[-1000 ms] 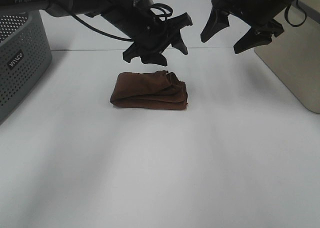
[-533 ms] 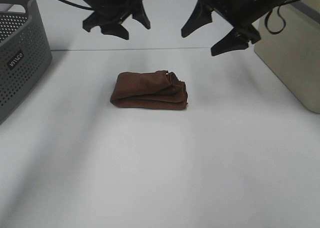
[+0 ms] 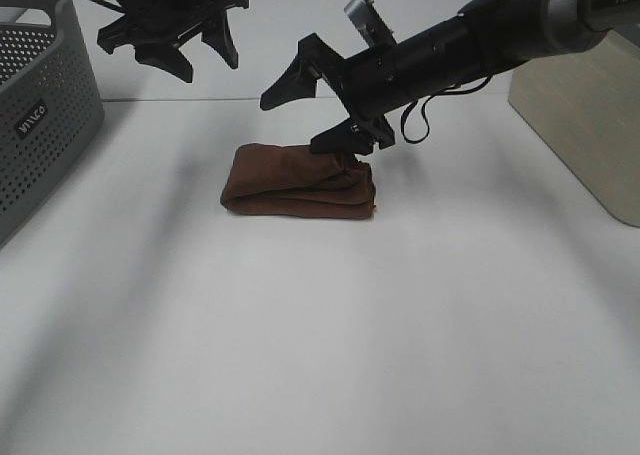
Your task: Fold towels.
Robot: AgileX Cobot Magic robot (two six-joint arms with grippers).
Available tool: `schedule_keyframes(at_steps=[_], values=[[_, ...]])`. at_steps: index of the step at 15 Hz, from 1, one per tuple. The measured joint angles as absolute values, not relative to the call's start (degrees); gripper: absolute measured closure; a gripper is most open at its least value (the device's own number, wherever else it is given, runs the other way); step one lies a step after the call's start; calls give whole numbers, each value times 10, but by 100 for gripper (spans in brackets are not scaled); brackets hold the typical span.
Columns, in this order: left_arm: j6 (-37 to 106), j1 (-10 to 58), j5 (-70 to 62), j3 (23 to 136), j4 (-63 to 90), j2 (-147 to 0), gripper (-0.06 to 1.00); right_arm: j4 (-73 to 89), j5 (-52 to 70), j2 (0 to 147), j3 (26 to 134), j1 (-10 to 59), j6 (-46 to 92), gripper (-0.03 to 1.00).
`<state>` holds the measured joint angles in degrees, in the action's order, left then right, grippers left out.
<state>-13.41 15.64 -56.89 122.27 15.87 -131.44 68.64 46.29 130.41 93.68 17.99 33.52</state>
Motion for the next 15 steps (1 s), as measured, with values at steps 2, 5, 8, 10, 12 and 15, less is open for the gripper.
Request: schedule_keyframes(at_steps=[2, 5, 8, 10, 12, 15], values=[[-133, 156, -576, 1223, 154, -1314, 36, 689, 460, 1329, 940, 177, 333, 12], [-131, 156, -579, 1223, 150, -1314, 36, 619, 460, 1340, 940, 160, 266, 12], [-131, 156, -586, 1223, 149, -1313, 36, 536, 466, 1339, 941, 154, 199, 12], [-128, 156, -593, 1223, 143, -1309, 36, 492, 489, 1319, 941, 153, 186, 12], [-107, 156, -629, 1223, 111, -1272, 36, 402, 508, 1256, 941, 153, 135, 12], [-100, 156, -688, 1223, 62, -1217, 36, 313, 561, 1181, 941, 153, 75, 12]])
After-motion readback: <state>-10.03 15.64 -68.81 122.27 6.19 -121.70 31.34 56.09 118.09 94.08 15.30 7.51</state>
